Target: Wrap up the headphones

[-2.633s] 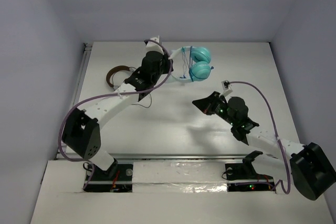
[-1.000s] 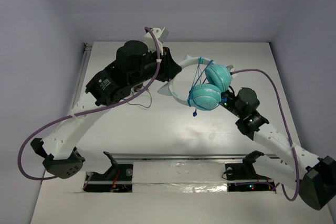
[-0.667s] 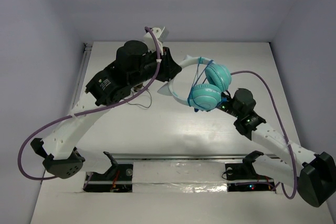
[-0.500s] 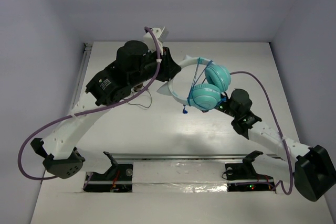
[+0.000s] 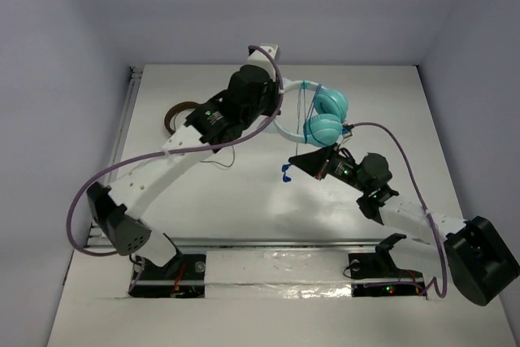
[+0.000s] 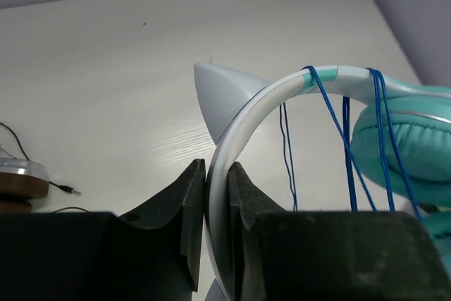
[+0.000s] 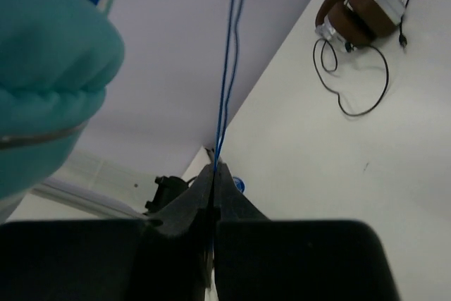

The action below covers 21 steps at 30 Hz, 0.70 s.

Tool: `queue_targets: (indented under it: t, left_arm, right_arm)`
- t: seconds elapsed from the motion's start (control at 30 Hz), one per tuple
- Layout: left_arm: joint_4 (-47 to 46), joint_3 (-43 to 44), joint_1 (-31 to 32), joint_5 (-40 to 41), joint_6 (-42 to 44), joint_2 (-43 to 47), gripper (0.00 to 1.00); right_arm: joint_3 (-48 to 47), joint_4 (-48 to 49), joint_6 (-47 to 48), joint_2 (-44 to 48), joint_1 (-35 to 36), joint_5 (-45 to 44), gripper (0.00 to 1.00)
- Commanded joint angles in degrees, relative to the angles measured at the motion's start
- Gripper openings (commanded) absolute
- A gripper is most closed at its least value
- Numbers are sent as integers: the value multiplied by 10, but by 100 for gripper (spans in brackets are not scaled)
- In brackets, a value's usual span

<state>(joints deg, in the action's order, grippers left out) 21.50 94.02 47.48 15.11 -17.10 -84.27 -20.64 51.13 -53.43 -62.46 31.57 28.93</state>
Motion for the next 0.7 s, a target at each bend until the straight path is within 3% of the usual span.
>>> queue_targets:
  t: [0.0, 0.37, 0.53, 0.67]
  left_arm:
    - [-157, -11, -23, 74, -3, -15, 0]
    - [-306, -120, -70, 85, -33, -114, 0]
    - [-377, -200, -143, 25, -131, -135, 0]
    - [-420, -265, -158, 5, -187, -157, 0]
  right_arm:
    - [21, 77, -92, -9, 3, 0, 0]
    - [63, 238, -214, -134, 3, -67, 0]
    - [84, 288, -247, -205, 3, -134, 0]
    - [84, 286, -247, -257, 3, -186, 0]
